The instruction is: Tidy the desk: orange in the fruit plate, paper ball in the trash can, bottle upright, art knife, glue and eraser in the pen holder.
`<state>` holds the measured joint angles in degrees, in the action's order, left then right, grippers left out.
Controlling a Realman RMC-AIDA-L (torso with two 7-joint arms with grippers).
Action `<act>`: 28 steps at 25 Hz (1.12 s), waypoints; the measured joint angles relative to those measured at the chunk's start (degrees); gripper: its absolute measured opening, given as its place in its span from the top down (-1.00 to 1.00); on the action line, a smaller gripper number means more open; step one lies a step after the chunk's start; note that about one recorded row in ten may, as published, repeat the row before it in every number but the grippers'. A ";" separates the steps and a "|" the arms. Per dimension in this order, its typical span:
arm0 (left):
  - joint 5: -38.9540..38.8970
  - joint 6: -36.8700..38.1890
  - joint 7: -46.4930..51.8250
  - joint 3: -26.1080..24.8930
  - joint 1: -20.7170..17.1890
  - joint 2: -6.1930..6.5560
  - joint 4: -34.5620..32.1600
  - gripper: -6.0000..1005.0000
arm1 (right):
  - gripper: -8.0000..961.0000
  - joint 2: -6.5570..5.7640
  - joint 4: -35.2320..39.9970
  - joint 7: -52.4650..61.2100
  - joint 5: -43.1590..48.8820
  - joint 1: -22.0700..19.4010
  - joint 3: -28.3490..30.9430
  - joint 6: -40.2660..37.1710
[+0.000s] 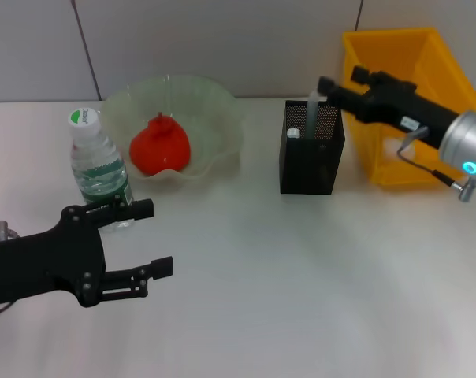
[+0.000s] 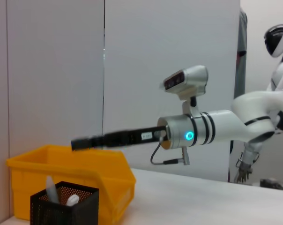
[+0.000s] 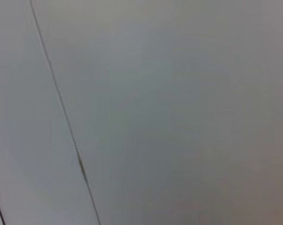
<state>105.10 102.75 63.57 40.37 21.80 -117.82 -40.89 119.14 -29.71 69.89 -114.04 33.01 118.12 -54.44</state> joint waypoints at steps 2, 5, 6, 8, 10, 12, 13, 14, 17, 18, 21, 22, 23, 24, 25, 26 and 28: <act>-0.30 0.01 0.09 -0.36 0.04 -0.07 2.43 -0.69 | -0.55 -0.18 -0.90 -1.42 -5.16 -2.65 0.18 -7.33; -0.47 0.08 0.05 -0.48 0.19 0.00 3.65 -0.69 | -0.59 -0.30 -1.12 -3.06 -8.14 -4.71 0.84 -15.15; -0.47 0.08 0.05 -0.48 0.19 0.00 3.65 -0.69 | -0.60 -0.32 -1.14 -3.86 -9.21 -5.83 1.37 -19.80; -0.64 0.72 1.20 -0.10 1.15 -0.07 6.35 -0.69 | -0.60 -0.85 -1.09 -4.60 -9.68 -7.67 2.41 -28.89; -0.64 0.72 1.20 -0.10 1.15 -0.07 6.35 -0.69 | -0.60 -2.49 -0.42 -4.43 -8.72 -9.38 2.48 -37.67; -0.12 0.44 2.03 0.03 2.42 -0.25 8.95 -0.69 | -0.60 -6.06 1.09 -2.21 -2.72 -10.54 2.03 -46.56; -0.12 0.44 2.03 0.03 2.42 -0.25 8.95 -0.69 | -0.60 -6.06 1.09 -2.21 -2.72 -10.54 2.03 -46.56; 0.36 0.30 2.32 0.05 3.01 -0.14 9.72 -0.69 | -0.60 -7.98 1.60 -0.25 3.35 -10.47 2.02 -49.78; 4.56 -0.59 4.89 0.12 5.47 0.16 10.25 -0.69 | -0.60 -9.59 1.72 1.73 14.06 -9.75 2.38 -51.02; 5.69 -0.96 5.53 0.13 6.15 0.16 10.27 -0.69 | -0.60 -9.59 1.72 1.73 14.06 -9.75 2.38 -51.02; 8.88 -2.27 6.22 0.14 7.36 0.02 10.29 -0.69 | -0.60 -9.80 1.74 1.85 22.09 -9.05 2.73 -49.11; 11.14 -3.27 5.81 0.15 7.88 -0.20 10.31 -0.69 | -0.60 -9.39 1.61 1.53 25.80 -8.73 2.76 -47.49; 11.86 -3.51 5.55 0.24 8.07 -0.26 10.31 -0.69 | -0.60 -9.16 1.42 1.30 26.93 -8.68 2.78 -46.84; 11.86 -3.51 5.55 0.24 8.07 -0.26 10.31 -0.69 | -0.60 -9.16 1.42 1.30 26.93 -8.68 2.78 -46.84; 12.51 -3.69 5.32 0.60 8.34 -0.30 10.33 -0.69 | -0.60 -8.60 0.88 0.64 28.71 -8.75 2.79 -45.63; 12.58 -3.68 5.31 0.69 8.37 -0.30 10.33 -0.69 | -0.60 -8.38 0.68 0.31 29.34 -8.82 2.74 -45.04; 12.62 -3.64 5.24 0.77 8.39 -0.27 10.34 -0.69 | -0.60 -7.77 0.56 -0.20 30.58 -8.79 2.67 -43.65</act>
<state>117.72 99.11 68.81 41.14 30.19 -118.10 -30.55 111.37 -29.14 69.69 -83.46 24.22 120.79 -98.09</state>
